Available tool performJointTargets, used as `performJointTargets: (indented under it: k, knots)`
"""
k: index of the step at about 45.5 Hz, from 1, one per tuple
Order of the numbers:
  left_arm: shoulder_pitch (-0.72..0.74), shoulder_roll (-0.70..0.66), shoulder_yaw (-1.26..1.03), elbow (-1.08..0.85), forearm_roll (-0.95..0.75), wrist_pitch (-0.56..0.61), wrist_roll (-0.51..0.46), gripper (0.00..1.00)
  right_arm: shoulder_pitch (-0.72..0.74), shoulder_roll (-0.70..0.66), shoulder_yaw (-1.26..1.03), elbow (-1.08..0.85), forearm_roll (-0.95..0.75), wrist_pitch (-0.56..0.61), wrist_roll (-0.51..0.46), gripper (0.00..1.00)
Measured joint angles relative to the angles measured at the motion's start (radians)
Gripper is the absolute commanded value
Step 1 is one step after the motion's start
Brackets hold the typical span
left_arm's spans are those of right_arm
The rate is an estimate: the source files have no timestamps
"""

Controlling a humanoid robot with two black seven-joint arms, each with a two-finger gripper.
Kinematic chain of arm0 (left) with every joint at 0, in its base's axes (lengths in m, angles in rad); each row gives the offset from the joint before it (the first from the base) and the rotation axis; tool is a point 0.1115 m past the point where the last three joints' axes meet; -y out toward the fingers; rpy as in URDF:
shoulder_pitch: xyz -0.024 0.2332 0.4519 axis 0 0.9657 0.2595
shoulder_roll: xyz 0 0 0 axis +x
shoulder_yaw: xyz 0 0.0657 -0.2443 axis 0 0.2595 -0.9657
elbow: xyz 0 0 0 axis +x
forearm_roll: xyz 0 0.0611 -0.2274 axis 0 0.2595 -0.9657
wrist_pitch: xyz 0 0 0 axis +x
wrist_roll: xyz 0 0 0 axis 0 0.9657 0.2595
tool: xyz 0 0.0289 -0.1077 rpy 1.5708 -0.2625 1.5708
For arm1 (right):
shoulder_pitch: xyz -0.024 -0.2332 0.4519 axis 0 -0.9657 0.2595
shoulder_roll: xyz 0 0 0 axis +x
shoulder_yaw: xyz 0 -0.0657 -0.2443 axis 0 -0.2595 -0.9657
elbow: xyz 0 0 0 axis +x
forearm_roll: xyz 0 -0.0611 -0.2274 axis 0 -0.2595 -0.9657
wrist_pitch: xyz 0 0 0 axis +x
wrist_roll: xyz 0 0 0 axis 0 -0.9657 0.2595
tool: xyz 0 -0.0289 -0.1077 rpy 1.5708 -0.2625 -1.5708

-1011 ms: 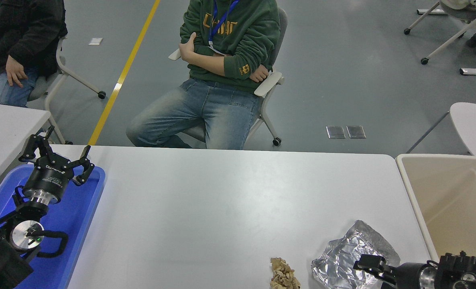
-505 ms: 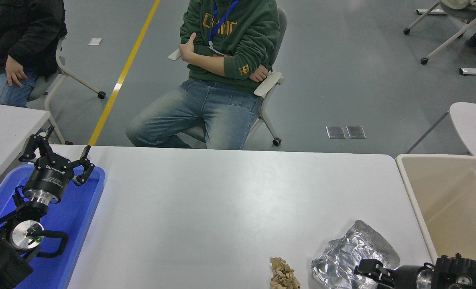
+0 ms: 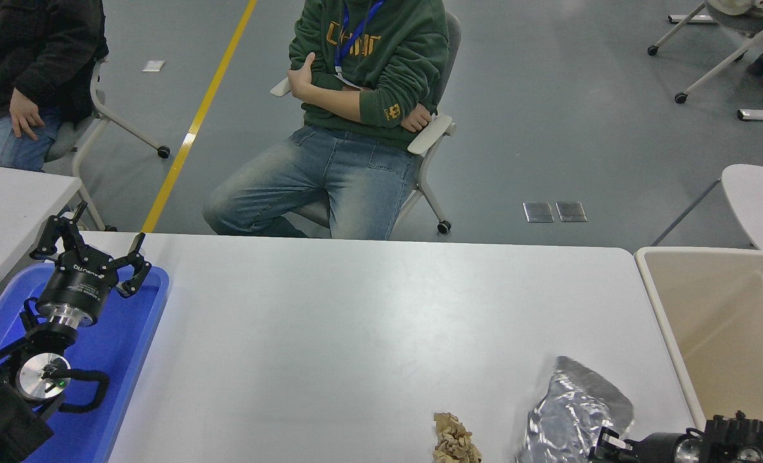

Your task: Clean the table surface

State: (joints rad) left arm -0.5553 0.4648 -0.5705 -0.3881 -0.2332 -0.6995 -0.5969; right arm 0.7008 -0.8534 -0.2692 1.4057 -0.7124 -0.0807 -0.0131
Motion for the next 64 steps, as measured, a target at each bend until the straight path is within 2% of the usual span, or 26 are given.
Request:
performJointTargets:
  k: [22, 34, 44, 64]
  knots:
    - [0.0, 0.0, 0.0, 0.0, 0.0, 0.0, 0.0, 1.0, 0.013, -0.06, -0.002, 0.039, 0.011, 0.016, 0.001, 0.0]
    - [0.0, 0.0, 0.0, 0.0, 0.0, 0.0, 0.0, 1.0, 0.081, -0.188, 0.007, 0.105, 0.012, 0.066, 0.002, 0.0]
    - [0.0, 0.0, 0.0, 0.0, 0.0, 0.0, 0.0, 1.0, 0.182, -0.351, 0.009, 0.168, 0.012, 0.161, 0.002, 0.0]
    - [0.0, 0.0, 0.0, 0.0, 0.0, 0.0, 0.0, 1.0, 0.438, -0.66, 0.02, 0.229, 0.002, 0.454, 0.002, 0.0]
